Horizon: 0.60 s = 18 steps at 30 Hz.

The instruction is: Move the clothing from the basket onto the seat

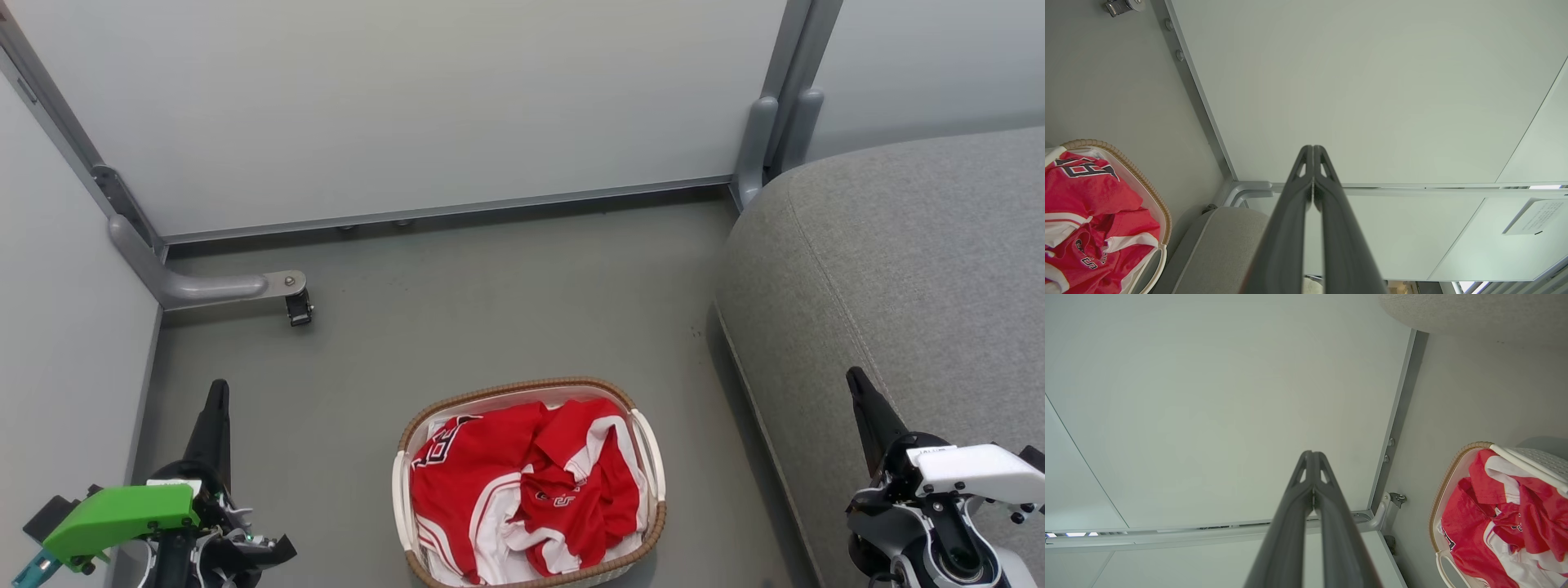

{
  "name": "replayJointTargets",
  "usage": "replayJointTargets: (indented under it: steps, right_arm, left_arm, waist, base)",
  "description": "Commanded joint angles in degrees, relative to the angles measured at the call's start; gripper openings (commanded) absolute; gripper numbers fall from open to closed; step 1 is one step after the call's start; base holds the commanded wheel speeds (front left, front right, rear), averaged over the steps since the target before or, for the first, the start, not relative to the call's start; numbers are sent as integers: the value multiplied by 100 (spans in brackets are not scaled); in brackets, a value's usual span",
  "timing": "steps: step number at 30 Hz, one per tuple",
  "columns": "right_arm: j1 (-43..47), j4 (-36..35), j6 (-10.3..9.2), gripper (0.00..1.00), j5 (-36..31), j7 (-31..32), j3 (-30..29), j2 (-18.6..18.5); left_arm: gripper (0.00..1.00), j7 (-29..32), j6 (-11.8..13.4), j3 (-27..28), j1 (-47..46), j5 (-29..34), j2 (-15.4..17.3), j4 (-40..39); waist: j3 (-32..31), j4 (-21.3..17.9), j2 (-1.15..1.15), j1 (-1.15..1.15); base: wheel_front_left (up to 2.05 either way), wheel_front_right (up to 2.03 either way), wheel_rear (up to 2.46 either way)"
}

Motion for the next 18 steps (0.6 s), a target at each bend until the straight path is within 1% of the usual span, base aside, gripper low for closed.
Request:
replayJointTargets:
  steps: [1,12,13,18]
  right_arm:
    - [62,-18,0,0,23,15,-9,-36]
    - [62,-18,0,0,23,15,-9,-36]
    - [3,12,0,100,-1,-1,1,4]
    - [123,203,-1,100,-6,-37,58,67]
  left_arm:
    - [0,13,-24,5,-65,30,2,-8]
    - [0,13,-24,5,-65,30,2,-8]
    - [100,-2,1,-1,5,1,-2,9]
    - [100,-41,8,-54,161,14,-49,191]
  waist:
    - [0,0,0,0]
    - [0,0,0,0]
    - [0,0,0,0]
    - [1,0,0,0]
  base:
    - [0,0,0]
    - [0,0,0]
    - [0,0,0]
    - [0,0,0]
